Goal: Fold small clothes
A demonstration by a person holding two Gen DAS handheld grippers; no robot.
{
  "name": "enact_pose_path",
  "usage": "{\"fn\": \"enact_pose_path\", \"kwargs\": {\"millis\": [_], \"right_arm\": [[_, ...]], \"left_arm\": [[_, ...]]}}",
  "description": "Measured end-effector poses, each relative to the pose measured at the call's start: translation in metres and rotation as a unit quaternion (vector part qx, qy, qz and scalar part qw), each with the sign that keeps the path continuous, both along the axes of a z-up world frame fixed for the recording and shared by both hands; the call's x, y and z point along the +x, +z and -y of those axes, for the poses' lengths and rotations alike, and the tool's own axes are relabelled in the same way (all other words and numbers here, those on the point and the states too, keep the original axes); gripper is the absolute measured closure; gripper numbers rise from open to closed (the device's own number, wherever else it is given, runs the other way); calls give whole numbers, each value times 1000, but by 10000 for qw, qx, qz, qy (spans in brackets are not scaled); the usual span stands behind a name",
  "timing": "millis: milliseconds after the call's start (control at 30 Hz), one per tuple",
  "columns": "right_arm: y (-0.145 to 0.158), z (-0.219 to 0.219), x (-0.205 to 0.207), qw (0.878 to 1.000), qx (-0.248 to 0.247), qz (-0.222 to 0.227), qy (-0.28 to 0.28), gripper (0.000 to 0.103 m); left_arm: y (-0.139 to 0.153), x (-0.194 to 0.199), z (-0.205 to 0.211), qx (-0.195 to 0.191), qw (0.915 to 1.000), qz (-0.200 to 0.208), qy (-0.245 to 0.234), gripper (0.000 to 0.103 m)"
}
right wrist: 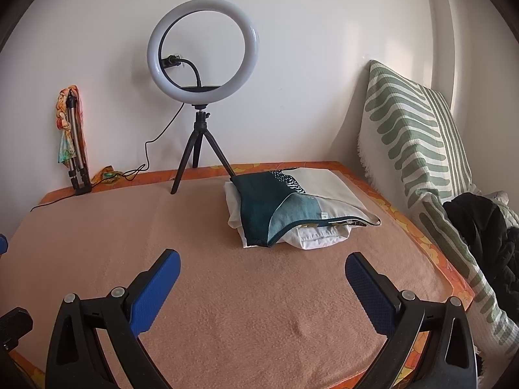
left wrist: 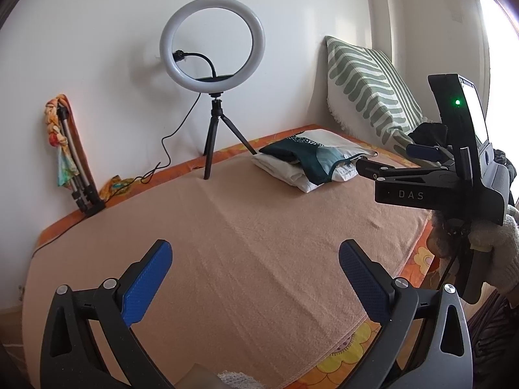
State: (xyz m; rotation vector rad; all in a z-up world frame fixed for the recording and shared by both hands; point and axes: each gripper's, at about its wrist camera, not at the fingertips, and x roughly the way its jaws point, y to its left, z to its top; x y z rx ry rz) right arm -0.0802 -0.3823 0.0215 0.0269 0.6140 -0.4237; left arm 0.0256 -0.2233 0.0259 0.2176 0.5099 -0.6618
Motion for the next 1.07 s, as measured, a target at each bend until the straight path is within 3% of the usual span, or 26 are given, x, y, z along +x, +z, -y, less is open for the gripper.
{"fn": "enact_pose_path", "kwargs": {"millis": [1067], "right_arm": [[-4,-10,5,9999,5,-53,86,0]], "left_arm": [[-3,0,-5,95,9998,97,121,1]]}}
